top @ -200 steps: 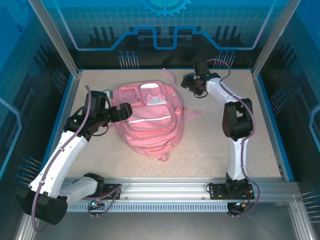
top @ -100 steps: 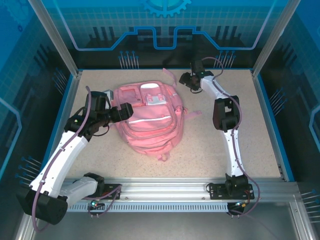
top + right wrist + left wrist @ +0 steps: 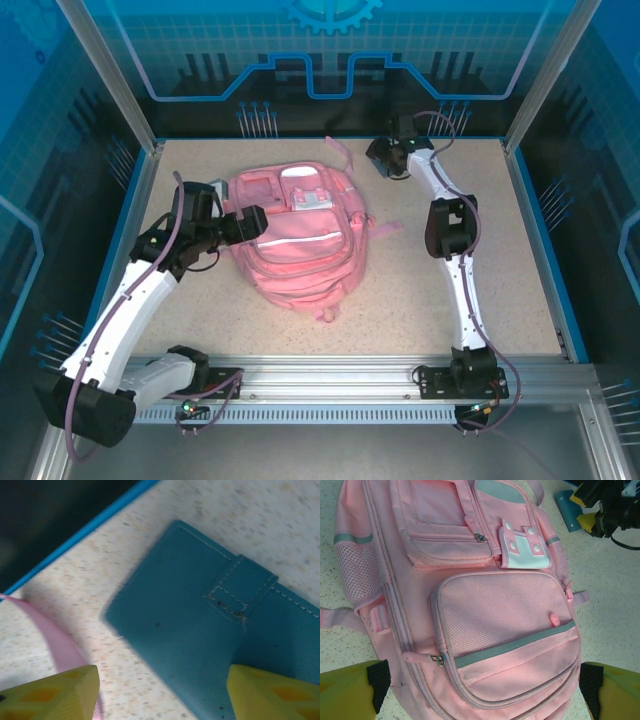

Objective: Pack the student bag

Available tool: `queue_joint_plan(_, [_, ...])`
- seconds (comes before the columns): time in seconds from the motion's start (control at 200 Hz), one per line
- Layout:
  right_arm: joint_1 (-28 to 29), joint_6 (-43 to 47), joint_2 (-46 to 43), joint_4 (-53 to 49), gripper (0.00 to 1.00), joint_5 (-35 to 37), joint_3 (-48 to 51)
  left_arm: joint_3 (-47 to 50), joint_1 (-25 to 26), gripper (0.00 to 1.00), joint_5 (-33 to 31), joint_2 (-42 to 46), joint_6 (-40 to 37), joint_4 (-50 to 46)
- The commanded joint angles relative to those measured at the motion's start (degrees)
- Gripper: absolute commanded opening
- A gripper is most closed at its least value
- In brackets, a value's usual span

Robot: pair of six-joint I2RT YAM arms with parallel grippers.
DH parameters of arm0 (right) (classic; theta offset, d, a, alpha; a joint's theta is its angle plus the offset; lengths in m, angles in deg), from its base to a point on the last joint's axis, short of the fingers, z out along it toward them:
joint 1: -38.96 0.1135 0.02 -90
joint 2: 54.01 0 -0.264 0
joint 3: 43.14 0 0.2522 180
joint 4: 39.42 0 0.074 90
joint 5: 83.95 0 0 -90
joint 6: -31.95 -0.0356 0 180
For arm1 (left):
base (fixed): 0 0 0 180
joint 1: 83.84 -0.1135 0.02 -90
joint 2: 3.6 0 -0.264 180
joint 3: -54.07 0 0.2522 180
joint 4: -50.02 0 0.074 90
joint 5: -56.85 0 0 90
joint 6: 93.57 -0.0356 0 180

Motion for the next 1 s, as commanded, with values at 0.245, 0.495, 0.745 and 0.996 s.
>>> queue_joint_plan(0.245, [-1.5, -1.0, -0.9, -9.6, 0.7, -1.3, 2.8, 1.5, -0.7, 0.99, 1.6, 0.0, 1.2, 0.6])
queue_joint_plan(0.495, [-1.5, 0.8, -11.4, -8.6, 0.7, -0.4, 18.5, 2.1, -0.6, 0.99, 2.8, 0.3, 1.6, 1.1])
queue_joint_plan(0.745, [-1.5, 1.2, -26.4, -2.6, 0.69, -0.8, 43.4, 3.2, -0.7, 0.99, 3.7, 1.3, 1.5, 1.6])
queue_joint_plan(0.996, [-0.1, -3.8, -43.6, 0.3, 0.69, -3.4, 68.3, 4.1, -0.6, 0.99, 4.2, 1.4, 1.2, 2.1])
